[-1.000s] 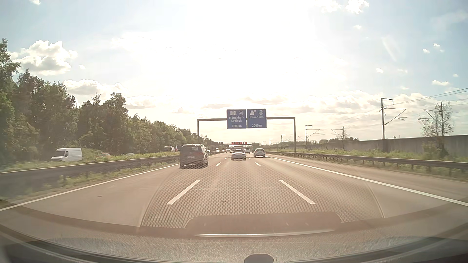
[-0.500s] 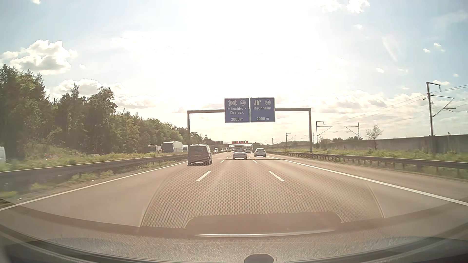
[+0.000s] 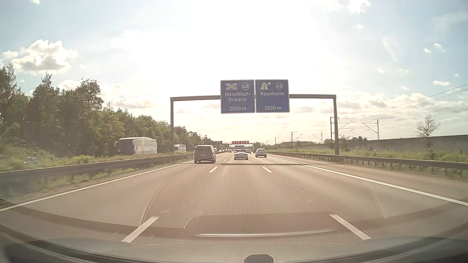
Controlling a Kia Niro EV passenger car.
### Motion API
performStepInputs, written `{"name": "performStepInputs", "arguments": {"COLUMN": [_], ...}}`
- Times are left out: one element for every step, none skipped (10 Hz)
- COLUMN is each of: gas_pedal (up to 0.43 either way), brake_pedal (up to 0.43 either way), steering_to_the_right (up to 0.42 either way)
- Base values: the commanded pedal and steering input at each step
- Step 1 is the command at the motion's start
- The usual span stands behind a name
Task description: Follow the waypoints while adhering to traffic rules and regulations
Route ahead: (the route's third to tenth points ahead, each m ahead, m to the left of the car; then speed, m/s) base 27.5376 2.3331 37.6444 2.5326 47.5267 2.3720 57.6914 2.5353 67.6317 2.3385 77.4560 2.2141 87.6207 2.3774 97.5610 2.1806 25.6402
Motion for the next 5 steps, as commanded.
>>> {"name": "performStepInputs", "arguments": {"gas_pedal": [0.177,0.197,0.197,0.209,0.22], "brake_pedal": [0.0,0.0,0.0,0.0,0.0], "steering_to_the_right": [-0.002,-0.002,-0.002,-0.002,-0.001]}}
